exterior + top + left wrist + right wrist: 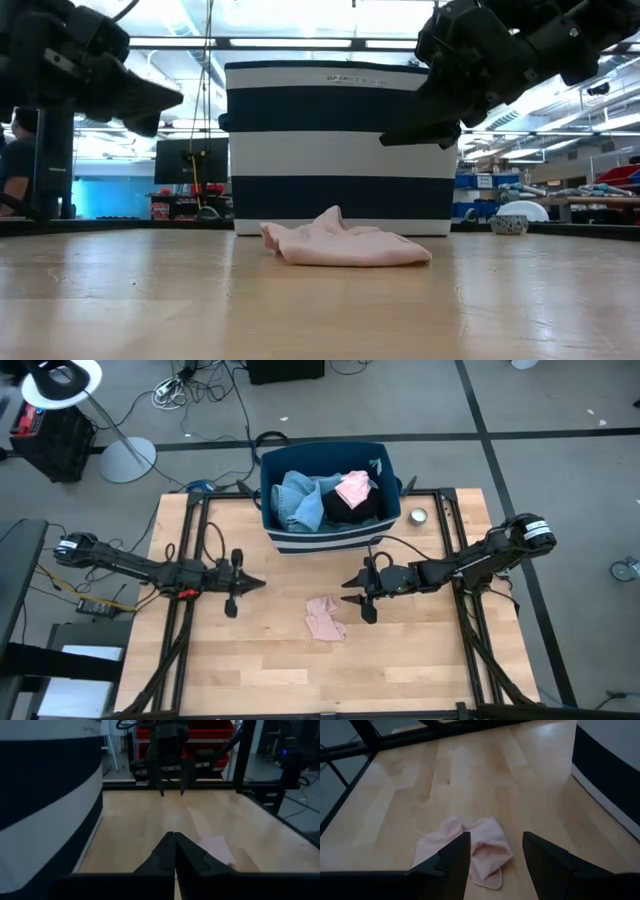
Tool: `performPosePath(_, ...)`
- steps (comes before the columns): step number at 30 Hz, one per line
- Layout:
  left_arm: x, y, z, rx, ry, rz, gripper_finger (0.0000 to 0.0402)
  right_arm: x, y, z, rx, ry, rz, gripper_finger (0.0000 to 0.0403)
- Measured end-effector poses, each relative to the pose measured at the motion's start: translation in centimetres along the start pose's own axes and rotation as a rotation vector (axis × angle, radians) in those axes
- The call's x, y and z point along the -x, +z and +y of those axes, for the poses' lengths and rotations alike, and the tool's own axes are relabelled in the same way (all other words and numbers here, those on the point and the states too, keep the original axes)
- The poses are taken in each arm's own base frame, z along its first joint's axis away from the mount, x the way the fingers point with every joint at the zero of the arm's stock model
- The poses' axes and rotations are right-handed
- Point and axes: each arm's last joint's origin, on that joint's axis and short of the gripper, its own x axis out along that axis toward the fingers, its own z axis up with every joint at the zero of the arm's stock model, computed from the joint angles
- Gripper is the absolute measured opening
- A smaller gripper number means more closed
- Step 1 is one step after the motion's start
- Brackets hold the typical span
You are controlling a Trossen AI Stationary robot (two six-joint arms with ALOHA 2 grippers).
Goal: Sort clothes
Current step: Put the pink sock into the blue organizer bin
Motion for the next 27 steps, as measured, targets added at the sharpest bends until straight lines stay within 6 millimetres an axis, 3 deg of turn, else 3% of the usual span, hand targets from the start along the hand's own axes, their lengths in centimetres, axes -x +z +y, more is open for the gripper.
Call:
performPosePath(15, 0.8, 0.3, 1.0, 0.002, 0.06, -0.003, 0.0006, -0.2, -0.4, -0.1, 0.004, -0.005, 0.031, 0.0178)
performPosePath(27, 1.8, 0.6, 1.3, -0.02, 0.056, -0.029, 0.0006, -6.2, -4.4, 0.2, 0.028, 0.006, 0.008, 0.0196)
